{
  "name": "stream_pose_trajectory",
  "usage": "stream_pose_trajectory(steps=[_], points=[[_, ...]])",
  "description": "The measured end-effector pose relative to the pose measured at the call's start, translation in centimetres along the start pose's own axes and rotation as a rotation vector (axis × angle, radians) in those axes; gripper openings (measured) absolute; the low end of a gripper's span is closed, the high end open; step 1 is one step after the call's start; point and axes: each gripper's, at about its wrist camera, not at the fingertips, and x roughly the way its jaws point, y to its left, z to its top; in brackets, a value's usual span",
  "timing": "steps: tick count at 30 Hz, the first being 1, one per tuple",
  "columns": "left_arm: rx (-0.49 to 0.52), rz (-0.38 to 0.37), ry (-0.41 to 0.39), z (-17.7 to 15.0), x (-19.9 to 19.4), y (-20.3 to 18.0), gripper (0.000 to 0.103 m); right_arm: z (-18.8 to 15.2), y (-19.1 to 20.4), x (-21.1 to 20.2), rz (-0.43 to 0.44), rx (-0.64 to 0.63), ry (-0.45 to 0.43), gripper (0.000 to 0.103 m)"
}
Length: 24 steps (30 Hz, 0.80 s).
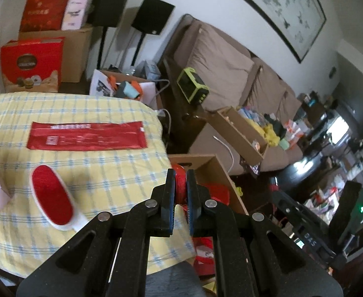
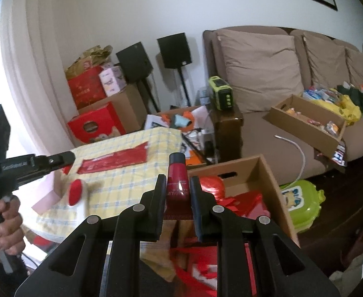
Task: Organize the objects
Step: 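Carry the tube and red packet with both grippers over the cardboard box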
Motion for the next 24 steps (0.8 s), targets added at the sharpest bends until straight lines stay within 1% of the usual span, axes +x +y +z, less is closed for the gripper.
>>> stream_pose_trajectory(steps=[3, 9, 13, 17, 20, 24], points=[[0.038, -0.012, 0.019, -0.4, 1.3, -2.5, 0.007, -0.1, -1.6, 0.3, -0.046, 0.009, 0.011, 0.018], [0.117, -0.026, 0.048, -1.4, 4.6, -7.0, 0.007, -0.8, -4.6, 0.8, -0.098, 0.048, 0.033, 0.018], [0.143, -0.024, 0.085, -2.3, 8.0, -9.2, 0.007, -1.3, -6.3, 1.7, -0.107, 0.078, 0.054, 0.018], [0.138, -0.022, 0.120, -3.4, 11.0, -10.3, 0.007, -2.4, -7.9, 3.1, -0.130, 0.104, 0.093, 0.018], [0.135, -0.017, 0.141, -4.4, 13.0, -10.7, 0.007, -3.4, -9.4, 4.4, -0.145, 0.131, 0.128, 0.018], [0.125, -0.012, 0.189, -5.9, 15.7, -10.8, 0.007, -4.9, -11.4, 6.1, -0.160, 0.174, 0.183, 0.018]])
